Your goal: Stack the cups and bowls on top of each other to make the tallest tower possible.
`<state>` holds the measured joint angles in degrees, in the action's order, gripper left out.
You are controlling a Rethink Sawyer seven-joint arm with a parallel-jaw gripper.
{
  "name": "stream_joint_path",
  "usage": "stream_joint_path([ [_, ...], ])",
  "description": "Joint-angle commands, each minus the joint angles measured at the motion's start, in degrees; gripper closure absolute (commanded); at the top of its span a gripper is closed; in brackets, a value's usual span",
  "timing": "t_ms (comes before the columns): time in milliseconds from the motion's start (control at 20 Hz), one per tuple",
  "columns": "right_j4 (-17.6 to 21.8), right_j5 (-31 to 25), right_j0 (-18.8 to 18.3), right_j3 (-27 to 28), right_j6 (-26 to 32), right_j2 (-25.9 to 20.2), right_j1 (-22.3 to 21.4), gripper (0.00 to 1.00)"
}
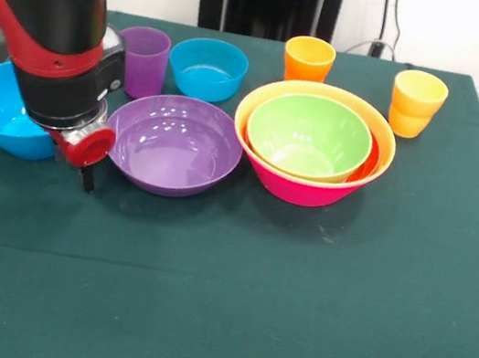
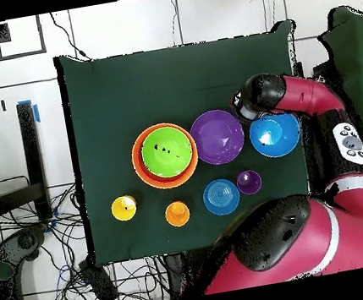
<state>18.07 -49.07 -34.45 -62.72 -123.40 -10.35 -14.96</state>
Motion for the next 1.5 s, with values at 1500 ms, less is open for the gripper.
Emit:
stream_joint_path([
  [1500,3.02,-1.18,-2.72,-4.78,12.79,-5.22,-3.76,0.0],
])
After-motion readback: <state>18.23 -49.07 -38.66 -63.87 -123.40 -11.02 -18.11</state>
